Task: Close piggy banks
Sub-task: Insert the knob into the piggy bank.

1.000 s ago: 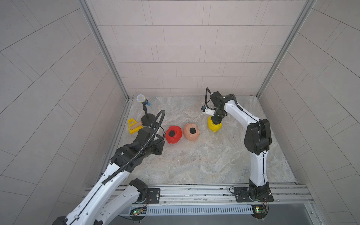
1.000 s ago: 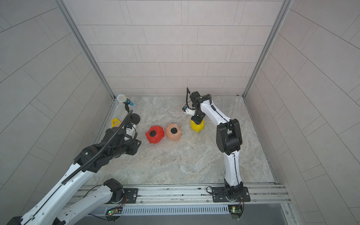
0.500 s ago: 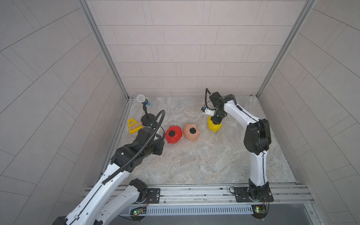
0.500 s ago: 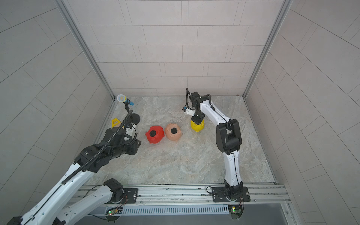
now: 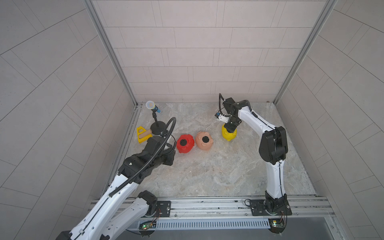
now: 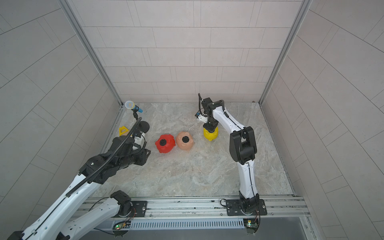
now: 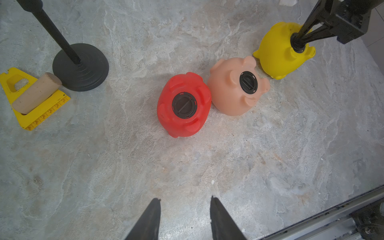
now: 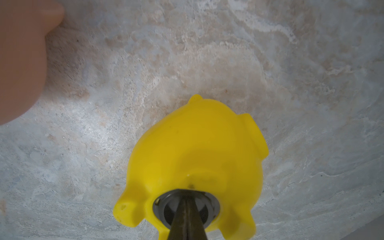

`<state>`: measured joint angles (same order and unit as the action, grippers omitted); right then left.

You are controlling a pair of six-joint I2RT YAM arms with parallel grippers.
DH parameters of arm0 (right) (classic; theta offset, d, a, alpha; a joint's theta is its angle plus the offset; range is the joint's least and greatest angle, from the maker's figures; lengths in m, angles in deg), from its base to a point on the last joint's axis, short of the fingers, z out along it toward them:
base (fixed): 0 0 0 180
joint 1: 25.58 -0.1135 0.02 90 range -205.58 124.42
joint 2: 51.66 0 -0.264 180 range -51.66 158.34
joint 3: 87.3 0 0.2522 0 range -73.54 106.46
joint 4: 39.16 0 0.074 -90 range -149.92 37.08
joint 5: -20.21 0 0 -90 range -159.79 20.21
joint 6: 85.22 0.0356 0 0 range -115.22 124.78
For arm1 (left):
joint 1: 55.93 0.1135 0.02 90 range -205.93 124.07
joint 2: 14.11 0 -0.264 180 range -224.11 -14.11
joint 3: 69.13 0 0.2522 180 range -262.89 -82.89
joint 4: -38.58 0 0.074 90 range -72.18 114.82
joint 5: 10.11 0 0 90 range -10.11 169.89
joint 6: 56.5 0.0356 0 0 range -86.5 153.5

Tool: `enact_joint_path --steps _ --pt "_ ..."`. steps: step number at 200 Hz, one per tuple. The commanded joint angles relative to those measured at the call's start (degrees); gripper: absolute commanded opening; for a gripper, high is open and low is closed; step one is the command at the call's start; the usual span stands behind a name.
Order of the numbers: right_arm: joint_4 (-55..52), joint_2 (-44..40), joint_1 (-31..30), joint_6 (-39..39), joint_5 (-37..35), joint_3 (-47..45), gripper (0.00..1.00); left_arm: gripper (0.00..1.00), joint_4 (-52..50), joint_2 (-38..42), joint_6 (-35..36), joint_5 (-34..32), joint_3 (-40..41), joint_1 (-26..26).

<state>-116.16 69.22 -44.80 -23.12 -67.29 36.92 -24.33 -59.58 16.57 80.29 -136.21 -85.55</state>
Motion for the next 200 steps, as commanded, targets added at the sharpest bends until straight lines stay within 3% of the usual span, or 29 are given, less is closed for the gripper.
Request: enact_joint_path --steps 1,27,75,200 --pt "-0.80 0.94 -0.14 3.27 0.83 0.24 0.00 0.44 0.78 0.56 0.32 -0.04 0.65 0.36" --pt "0.93 0.74 0.68 8.88 1.08 0.80 0.00 0.44 0.81 0.56 0.33 0.07 0.64 0.35" --pt "0.06 1.87 0.69 11.10 3.22 2.23 0.00 0.44 0.89 2.20 0.36 0.16 0.66 0.36" --pt "-2.30 2.44 -0.37 -12.74 2.93 2.35 0.00 0.44 0.74 1.62 0.32 -0.11 0.59 0.36"
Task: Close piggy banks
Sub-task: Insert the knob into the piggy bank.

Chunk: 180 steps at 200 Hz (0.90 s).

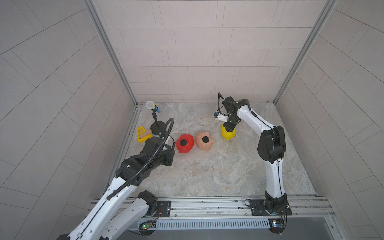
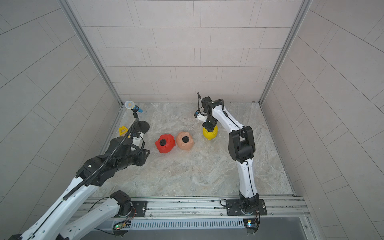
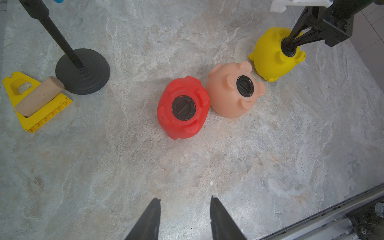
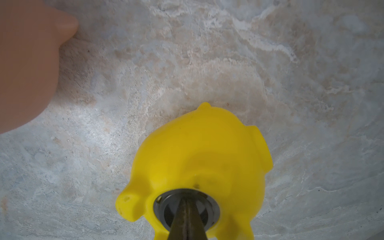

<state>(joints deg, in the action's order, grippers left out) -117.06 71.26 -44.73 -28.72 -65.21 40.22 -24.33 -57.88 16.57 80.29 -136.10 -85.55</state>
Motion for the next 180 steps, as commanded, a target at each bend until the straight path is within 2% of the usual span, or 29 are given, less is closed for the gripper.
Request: enact_joint_path --steps 1,45,94,180 --pt "-1.37 0.40 -0.44 -7.26 0.77 -0.97 0.00 0.44 0.77 -0.09 0.32 -0.13 0.48 0.36" --pt "-0.30 0.46 -0.36 -11.19 -1.83 -2.23 0.00 0.44 0.78 -0.31 0.33 -0.08 0.47 0.35" --pt "0.18 0.65 -0.02 -15.63 -1.30 -2.63 0.00 0.44 0.69 -0.35 0.32 -0.30 0.48 0.36" --pt "3.48 -0.06 1.60 -7.00 3.59 -5.68 0.00 0.44 0.67 -0.35 0.32 -0.12 0.48 0.36"
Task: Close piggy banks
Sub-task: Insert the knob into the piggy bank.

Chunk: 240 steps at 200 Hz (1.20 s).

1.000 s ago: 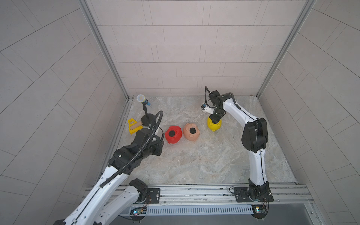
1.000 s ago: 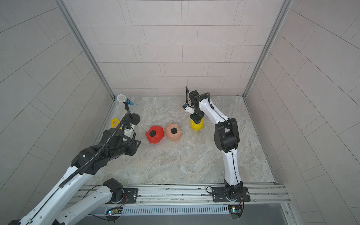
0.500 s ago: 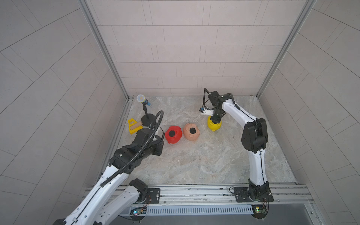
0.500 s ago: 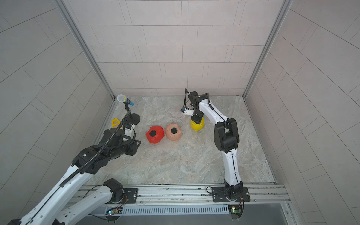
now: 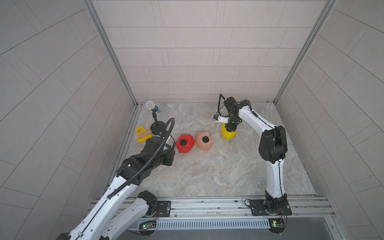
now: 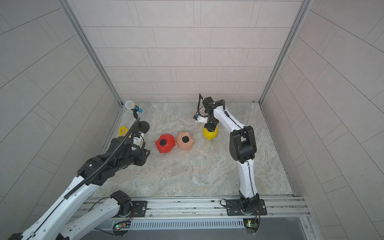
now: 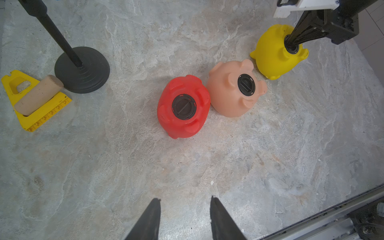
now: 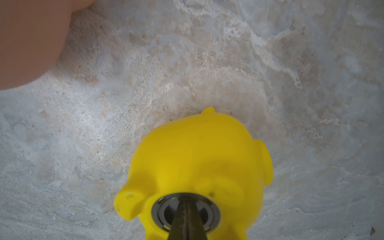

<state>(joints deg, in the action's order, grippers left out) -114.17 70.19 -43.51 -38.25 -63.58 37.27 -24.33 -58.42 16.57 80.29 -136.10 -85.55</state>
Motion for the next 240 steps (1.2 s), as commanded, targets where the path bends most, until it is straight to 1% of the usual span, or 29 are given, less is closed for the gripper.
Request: enact_joint_path --steps 1,49,51,54,72,89,106,116,134,156,174,187,208,225,240 --pt "0.65 1.02 0.41 2.65 1.96 -2.72 0.00 0.44 0.70 0.19 0.32 -0.13 0.48 0.36" --pt "1.82 1.27 1.15 7.34 2.44 -3.28 0.00 0.45 1.13 0.19 -0.50 0.30 0.24 0.36" --pt "1.90 1.29 1.15 8.70 2.54 -3.30 0.00 0.45 1.15 0.19 -0.66 0.34 0.18 0.36" --pt "1.99 1.29 1.15 9.46 2.68 -3.28 0.00 0.45 1.09 -1.45 -0.90 0.57 -0.06 0.36" --pt "2.43 1.35 1.15 11.06 3.51 -3.35 0.00 0.45 1.22 -4.86 -4.70 2.28 -3.09 0.36" --pt "3.06 1.59 1.15 12.63 3.41 -3.75 0.00 0.45 6.54 -7.93 -9.06 6.80 -4.83 0.32" --pt "3.37 1.72 1.15 14.29 3.43 -4.21 0.00 0.46 14.02 -11.84 -13.01 7.72 -5.23 0.36" --pt "3.74 1.66 1.22 14.82 3.60 -4.81 0.00 0.47 18.62 -15.39 -13.80 8.76 -5.55 0.36" --pt "5.13 1.16 1.28 15.92 3.92 -6.49 0.00 0.48 22.43 -24.08 -14.26 9.44 -9.54 0.36" --pt "6.53 1.05 1.76 17.27 5.88 -7.76 0.00 0.49 30.90 -33.27 -13.90 14.86 -12.48 0.80" --pt "7.73 0.51 2.11 18.47 6.17 -8.83 0.00 0.56 33.38 -41.16 -13.36 21.71 -17.80 2.35" --pt "8.64 0.08 2.35 19.20 6.33 -9.72 0.00 0.64 35.25 -46.45 -13.10 25.32 -21.33 3.57" --pt "9.03 -0.18 2.64 19.81 6.62 -10.33 0.00 0.71 41.42 -55.15 -16.90 34.40 -25.25 6.75" --pt "9.14 -0.05 2.81 19.82 6.62 -10.36 0.00 0.78 44.69 -61.47 -19.13 38.56 -29.19 7.93" --pt "9.16 0.06 2.90 19.90 6.53 -10.20 0.00 0.80 44.79 -66.93 -19.05 42.30 -33.86 8.02"
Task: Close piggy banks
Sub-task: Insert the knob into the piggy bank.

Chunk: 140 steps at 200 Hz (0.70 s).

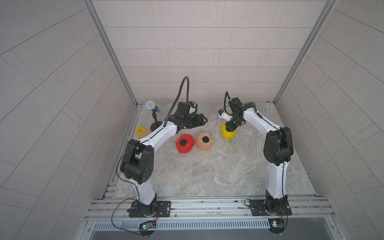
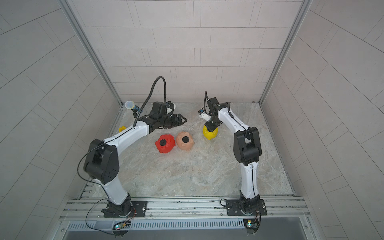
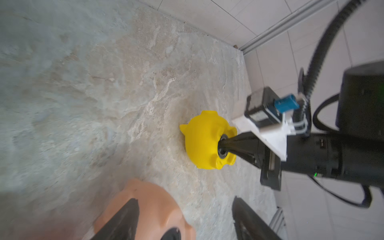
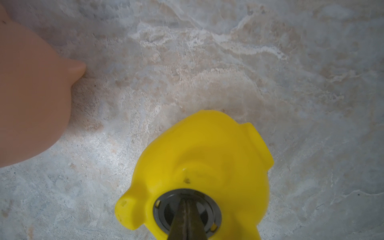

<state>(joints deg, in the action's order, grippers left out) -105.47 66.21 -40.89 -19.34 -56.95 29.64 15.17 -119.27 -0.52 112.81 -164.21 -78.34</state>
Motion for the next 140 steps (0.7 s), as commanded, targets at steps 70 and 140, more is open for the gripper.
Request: enact_joint_path --steps 70,140 --pt "0.54 4.54 0.68 1.33 -0.96 -3.00 0.00 0.88 10.01 -24.08 -5.68 17.85 -18.73 0.73" --pt "0.27 4.81 0.55 1.16 -1.62 -3.22 0.00 0.92 19.40 -31.99 -13.24 22.60 -23.90 -2.21"
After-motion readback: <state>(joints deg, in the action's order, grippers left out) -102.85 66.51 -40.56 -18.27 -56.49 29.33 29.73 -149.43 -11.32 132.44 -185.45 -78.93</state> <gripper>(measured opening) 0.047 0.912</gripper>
